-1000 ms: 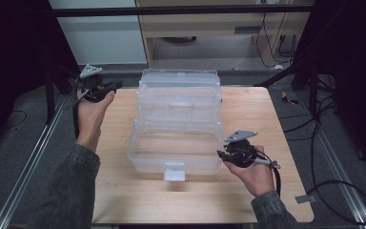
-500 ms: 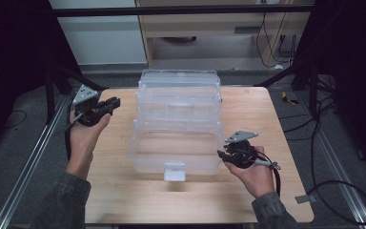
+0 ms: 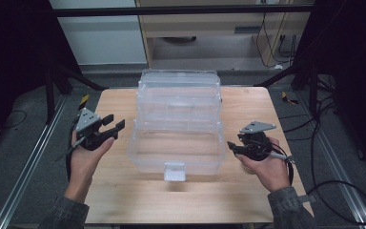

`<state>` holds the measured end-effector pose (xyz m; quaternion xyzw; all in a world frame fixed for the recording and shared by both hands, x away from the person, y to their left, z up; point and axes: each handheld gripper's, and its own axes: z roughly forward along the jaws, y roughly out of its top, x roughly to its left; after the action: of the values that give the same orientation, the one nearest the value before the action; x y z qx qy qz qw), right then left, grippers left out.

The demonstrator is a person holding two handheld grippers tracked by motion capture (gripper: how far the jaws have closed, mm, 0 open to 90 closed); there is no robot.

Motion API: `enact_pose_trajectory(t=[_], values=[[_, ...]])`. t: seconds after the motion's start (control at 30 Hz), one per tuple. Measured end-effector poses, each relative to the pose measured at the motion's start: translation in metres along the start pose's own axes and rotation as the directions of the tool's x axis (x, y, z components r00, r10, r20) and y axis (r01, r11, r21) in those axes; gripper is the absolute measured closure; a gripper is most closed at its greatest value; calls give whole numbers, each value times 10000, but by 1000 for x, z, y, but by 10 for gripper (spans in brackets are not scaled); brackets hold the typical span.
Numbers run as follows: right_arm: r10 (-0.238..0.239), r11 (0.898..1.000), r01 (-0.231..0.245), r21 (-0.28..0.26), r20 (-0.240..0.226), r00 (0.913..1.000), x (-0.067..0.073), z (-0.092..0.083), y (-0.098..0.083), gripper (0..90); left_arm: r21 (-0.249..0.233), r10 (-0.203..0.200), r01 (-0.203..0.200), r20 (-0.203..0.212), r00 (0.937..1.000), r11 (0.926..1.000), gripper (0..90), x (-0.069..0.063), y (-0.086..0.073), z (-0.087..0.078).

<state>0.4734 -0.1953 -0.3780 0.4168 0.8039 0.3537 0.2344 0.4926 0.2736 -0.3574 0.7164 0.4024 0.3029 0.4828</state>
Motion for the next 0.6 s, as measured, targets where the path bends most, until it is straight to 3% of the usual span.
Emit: enact_pose_trajectory(t=[0.17,0.23,0.33,0.5,0.6], values=[[37,9993,-46,376,239,9997,-9,-3,-1,411,303,-62,64,-79,9999,9995,337,-3,-16,-9],[57,9990,-70,448,299,9995,-10,-3,-2,390,310,-277,280,-107,9996,9991,309,-1,-23,-13],[84,9972,-120,743,482,9988,-16,-1,-6,314,502,-402,396,111,9991,9980,241,-4,-38,-15],[211,9961,-271,840,714,9972,-22,-3,-10,258,596,-343,325,300,9990,9977,160,-8,-52,-17],[303,9952,-370,910,739,9968,-26,-5,-12,219,520,-540,532,140,9984,9972,124,-8,-61,-20]])
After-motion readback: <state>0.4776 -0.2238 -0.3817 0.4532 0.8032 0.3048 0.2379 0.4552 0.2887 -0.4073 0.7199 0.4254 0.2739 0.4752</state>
